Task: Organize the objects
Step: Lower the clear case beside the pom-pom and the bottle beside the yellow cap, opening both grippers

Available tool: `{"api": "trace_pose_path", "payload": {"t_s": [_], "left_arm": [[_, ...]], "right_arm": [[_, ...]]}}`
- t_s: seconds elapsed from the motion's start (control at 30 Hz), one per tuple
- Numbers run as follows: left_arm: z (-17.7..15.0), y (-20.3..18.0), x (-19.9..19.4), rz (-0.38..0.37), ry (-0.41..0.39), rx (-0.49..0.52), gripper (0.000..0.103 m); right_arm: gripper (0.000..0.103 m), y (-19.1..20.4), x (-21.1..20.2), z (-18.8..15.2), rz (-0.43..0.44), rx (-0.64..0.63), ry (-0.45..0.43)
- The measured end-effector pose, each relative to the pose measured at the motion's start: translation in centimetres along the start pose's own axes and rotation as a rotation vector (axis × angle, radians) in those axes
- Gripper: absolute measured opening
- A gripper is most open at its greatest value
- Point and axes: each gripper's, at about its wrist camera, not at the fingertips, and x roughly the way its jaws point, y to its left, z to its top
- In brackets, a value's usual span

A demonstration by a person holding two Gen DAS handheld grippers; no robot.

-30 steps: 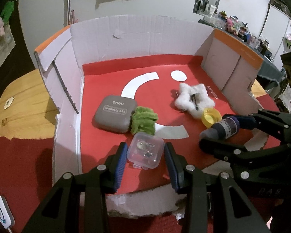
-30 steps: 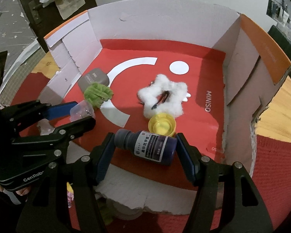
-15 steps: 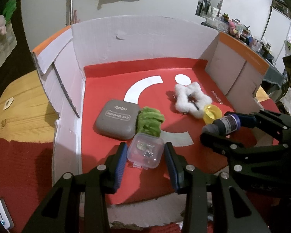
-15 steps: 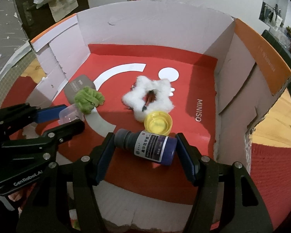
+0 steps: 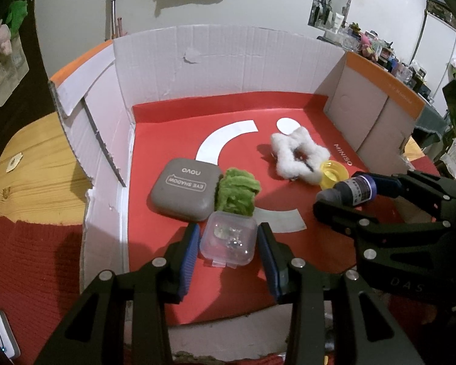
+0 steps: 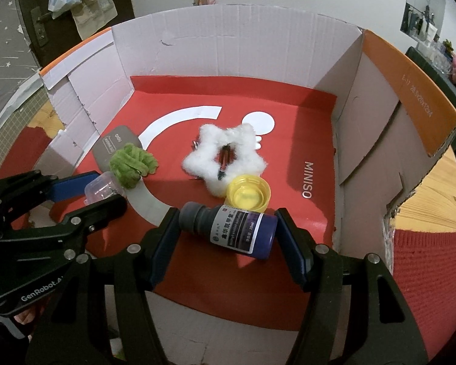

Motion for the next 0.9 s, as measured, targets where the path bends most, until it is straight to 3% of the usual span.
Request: {"api": "trace_pose_path", "payload": {"t_s": [0.53,0.9], "left_arm": [[0.05,0.07,-0.03,0.006,-0.002,0.002,0.041],[-0.07,0.07,-0.21,0.013,-0.010,0.006,0.050]], "right_arm": [[0.062,0.02,-0.10,-0.07,-0.001,0.000,-0.001],[0.062,0.02,-0.35,-0.18,0.002,0.000,-0.004]]}}
